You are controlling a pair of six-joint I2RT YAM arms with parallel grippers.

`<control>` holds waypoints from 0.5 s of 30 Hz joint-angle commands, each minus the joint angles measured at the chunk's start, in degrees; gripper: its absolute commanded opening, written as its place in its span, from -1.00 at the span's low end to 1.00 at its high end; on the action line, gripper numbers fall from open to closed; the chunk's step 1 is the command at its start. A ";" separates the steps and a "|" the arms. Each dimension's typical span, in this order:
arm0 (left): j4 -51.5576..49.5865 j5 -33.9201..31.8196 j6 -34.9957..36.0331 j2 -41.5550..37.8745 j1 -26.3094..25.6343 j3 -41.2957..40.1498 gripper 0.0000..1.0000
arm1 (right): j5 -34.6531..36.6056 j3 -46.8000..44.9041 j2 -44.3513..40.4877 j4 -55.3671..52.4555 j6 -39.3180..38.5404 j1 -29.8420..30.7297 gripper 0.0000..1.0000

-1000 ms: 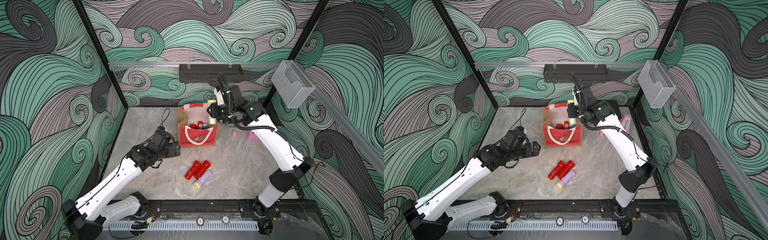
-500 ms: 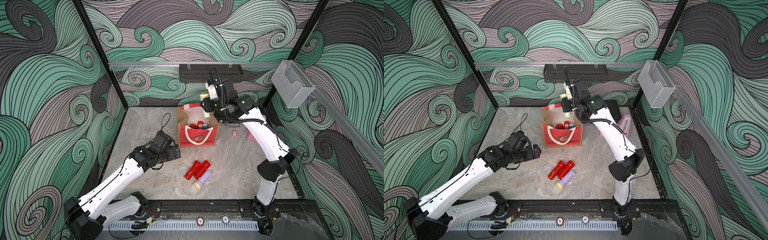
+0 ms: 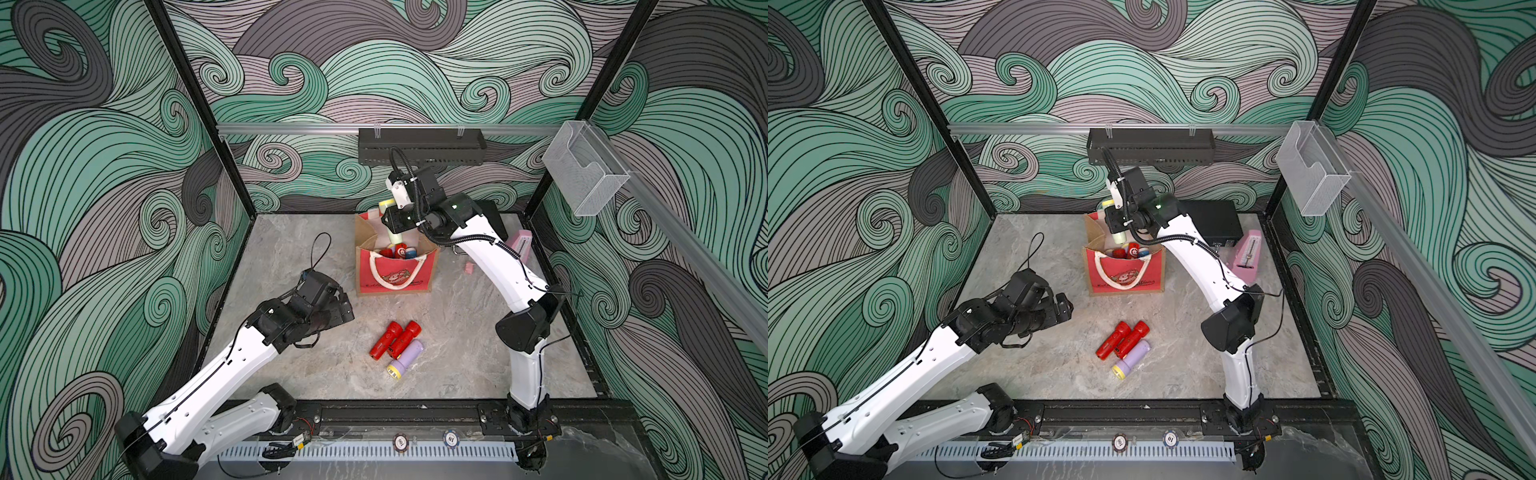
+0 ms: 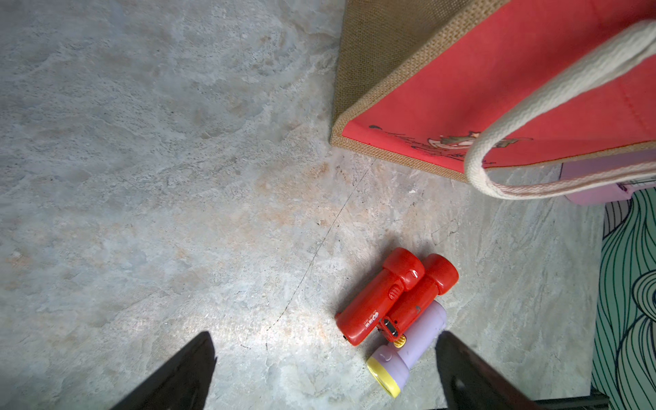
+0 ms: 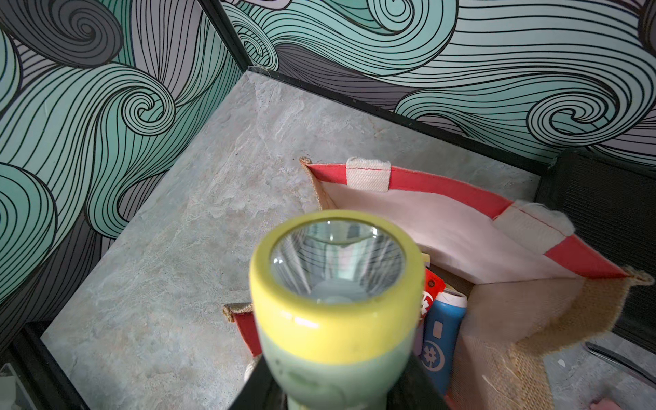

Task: Put the flashlights into the tote bags
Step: Place the flashlight in the canvas bag.

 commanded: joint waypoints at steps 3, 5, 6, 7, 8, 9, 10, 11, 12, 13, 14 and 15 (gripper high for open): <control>-4.05 -2.03 -1.74 -2.24 -0.32 -0.57 0.97 | -0.26 1.87 1.99 3.03 -1.27 0.45 -1.00; -4.78 -2.10 -1.41 -2.05 -0.47 -0.43 0.97 | -0.12 1.88 2.78 3.25 -1.26 0.54 -1.00; -4.97 -1.96 -1.19 -1.75 -0.70 -0.26 0.97 | -0.05 1.80 3.02 3.56 -1.26 0.63 -1.00; -5.29 -2.03 -1.03 -1.37 -0.97 -0.16 0.97 | 0.11 1.63 3.39 3.99 -1.34 0.71 -1.00; -5.48 -2.16 -0.95 -1.07 -1.30 0.00 0.97 | 0.22 1.61 3.87 4.32 -1.43 0.82 -1.00; -5.47 -2.23 -0.99 -0.92 -1.51 -0.02 0.97 | 0.33 1.70 4.28 4.53 -1.48 0.76 -1.00; -5.38 -2.29 -1.05 -0.74 -1.70 -0.06 0.97 | 0.50 1.83 4.95 4.64 -1.36 0.76 -1.00; -5.13 -2.37 -1.18 -0.82 -1.87 -0.12 0.97 | 0.61 1.96 5.47 4.66 -1.19 0.77 -1.00; -4.82 -2.46 -1.29 -0.94 -1.90 -0.28 0.97 | 0.58 1.99 5.80 4.61 -1.04 0.80 -1.00; -4.59 -2.54 -1.46 -0.98 -1.98 -0.31 0.97 | 0.66 1.72 5.97 4.89 -0.80 0.85 -1.00; -4.47 -2.69 -1.55 -1.08 -1.99 -0.47 0.97 | 0.62 1.10 6.01 5.42 -0.82 0.91 -1.00; -4.39 -2.78 -1.61 -1.13 -2.06 -0.52 0.97 | 0.74 0.64 6.03 5.85 -0.73 0.85 -1.00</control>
